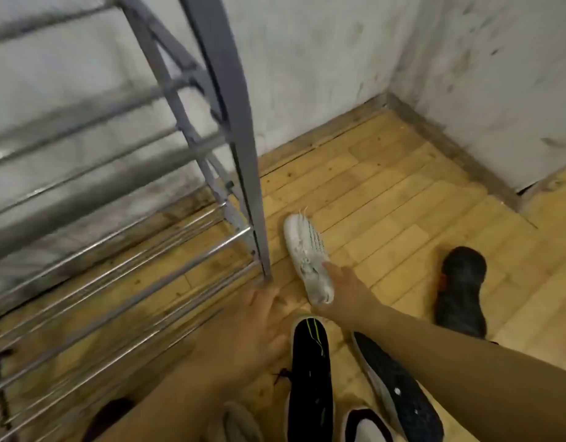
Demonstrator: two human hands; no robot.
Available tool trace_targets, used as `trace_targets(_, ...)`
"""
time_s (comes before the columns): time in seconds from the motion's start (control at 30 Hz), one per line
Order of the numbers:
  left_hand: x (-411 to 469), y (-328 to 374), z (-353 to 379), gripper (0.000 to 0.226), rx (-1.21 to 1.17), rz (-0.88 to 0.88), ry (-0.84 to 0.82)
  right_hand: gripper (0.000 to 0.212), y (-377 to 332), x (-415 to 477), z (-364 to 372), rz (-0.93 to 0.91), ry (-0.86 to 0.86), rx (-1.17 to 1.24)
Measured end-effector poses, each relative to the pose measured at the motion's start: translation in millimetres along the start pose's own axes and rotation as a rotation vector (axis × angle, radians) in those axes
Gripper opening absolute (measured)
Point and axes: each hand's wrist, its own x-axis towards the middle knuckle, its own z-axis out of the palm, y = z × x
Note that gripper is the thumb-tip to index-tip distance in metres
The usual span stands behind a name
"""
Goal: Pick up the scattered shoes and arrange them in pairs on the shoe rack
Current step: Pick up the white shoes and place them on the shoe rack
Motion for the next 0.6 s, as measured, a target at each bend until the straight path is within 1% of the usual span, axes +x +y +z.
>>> trace_targets(0.03, 2.3, -10.5, 9.4, 0.08, -0.013, -0.002, -0.01, 0.103, 2.1, 16.3, 17.0, -0.021, -0.003, -0.022)
trace_targets(0.1, 4.1, -39.5, 31.2, 0.081, -0.025, -0.049, 0.002, 0.11, 6.7, 45.2, 43.5, 0.01, -0.021, -0.114)
trace_targets(0.13, 2.8, -52.2, 38.5, 0.079, -0.047, -0.099, 0.012, 0.107, 8.8, 59.3, 50.9, 0.036, -0.003, -0.095)
trace_targets(0.17, -2.0, -60.8, 47.1, 0.077, -0.091, -0.138, 0.042, 0.098, 12.0, 69.4, 57.7, 0.055, 0.033, -0.081)
trace_targets(0.2, -10.1, -64.1, 55.1, 0.074, -0.136, -0.162, 0.103, 0.09, 12.9, 68.9, 57.8, 0.069, 0.051, -0.079)
trace_targets(0.23, -19.8, -66.1, 59.5, 0.071, -0.155, -0.159, 0.169, 0.088, 10.5, 64.6, 53.5, 0.071, 0.067, -0.082)
trace_targets(0.3, -43.2, -64.7, 59.5, 0.07, -0.185, -0.176, 0.209, 0.094, -3.2, 39.2, 29.3, 0.104, 0.05, -0.131)
trace_targets(0.33, -58.1, -59.8, 56.8, 0.073, -0.203, -0.206, 0.179, 0.096, -10.7, 26.5, 15.0, 0.114, 0.02, -0.154)
trace_targets(0.37, -72.6, -55.7, 55.6, 0.078, -0.187, -0.192, 0.145, 0.098, -21.3, 8.8, -2.2, 0.104, -0.013, -0.17)
trace_targets(0.43, -93.5, -48.2, 48.6, 0.085, -0.113, -0.13, 0.094, 0.091, -41.4, -33.2, -36.9, 0.083, -0.096, -0.223)
trace_targets(0.5, -113.2, -38.1, 30.0, 0.089, -0.111, -0.094, 0.127, 0.085, -67.1, -85.9, -69.6, 0.013, -0.161, -0.348)
trace_targets(0.57, -135.0, -26.1, 3.2, 0.094, -0.108, -0.055, 0.205, 0.088, -97.6, -142.1, -94.4, -0.095, -0.202, -0.529)
trace_targets(0.6, -150.7, -16.8, -12.1, 0.098, -0.091, -0.028, 0.227, 0.089, -113.9, -170.8, -103.6, -0.153, -0.234, -0.582)
